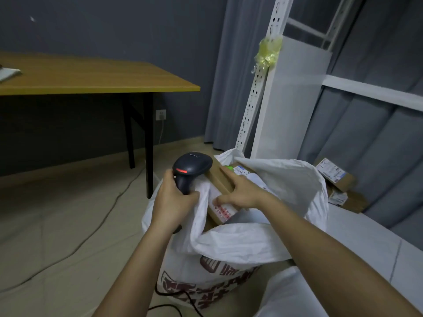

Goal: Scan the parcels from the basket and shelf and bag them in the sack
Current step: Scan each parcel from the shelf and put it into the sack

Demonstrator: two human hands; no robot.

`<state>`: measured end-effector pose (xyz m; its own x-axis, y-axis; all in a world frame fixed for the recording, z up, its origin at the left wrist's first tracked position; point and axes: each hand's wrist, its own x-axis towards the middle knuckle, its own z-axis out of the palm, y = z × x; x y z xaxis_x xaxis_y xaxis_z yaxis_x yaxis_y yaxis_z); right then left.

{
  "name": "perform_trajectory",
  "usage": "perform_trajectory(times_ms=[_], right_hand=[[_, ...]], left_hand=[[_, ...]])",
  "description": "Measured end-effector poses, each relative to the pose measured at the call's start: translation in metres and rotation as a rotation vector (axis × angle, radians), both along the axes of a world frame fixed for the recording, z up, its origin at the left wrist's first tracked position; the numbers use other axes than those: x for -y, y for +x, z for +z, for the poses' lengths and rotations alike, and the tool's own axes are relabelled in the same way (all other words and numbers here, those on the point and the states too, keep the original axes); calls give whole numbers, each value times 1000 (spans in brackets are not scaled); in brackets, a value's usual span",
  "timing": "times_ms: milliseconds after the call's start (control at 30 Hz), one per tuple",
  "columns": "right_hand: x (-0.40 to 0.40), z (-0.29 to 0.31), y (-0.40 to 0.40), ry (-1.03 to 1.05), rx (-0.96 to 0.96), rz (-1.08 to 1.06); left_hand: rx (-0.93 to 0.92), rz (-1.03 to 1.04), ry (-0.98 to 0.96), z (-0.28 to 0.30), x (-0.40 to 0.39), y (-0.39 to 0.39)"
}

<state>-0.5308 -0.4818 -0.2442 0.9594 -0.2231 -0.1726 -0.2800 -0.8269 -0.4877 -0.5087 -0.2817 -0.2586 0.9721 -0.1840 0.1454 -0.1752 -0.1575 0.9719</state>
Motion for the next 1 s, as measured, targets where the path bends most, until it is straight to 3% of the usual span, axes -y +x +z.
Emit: perform_trajectory(times_ms=[133,333,533,700,833,1000], right_hand=[[14,27,-6,-103,101,-57],[17,68,-38,-672,109,-77],[8,91,-55,-883,106,-135],[-1,91,-61,-876,109,-203],[-2,92,-73,-968,-36,-237],[-15,79,-71,-955,-96,-115]], left_hand=[[12,30,-21,-3,-5,3],[10,83,-110,0,-7,9],[44,42,-142,23,-9,8],[130,-52,-6,43,2,-2],[151,-73,49,44,3,-9],[170,-81,144,37,6,-9]])
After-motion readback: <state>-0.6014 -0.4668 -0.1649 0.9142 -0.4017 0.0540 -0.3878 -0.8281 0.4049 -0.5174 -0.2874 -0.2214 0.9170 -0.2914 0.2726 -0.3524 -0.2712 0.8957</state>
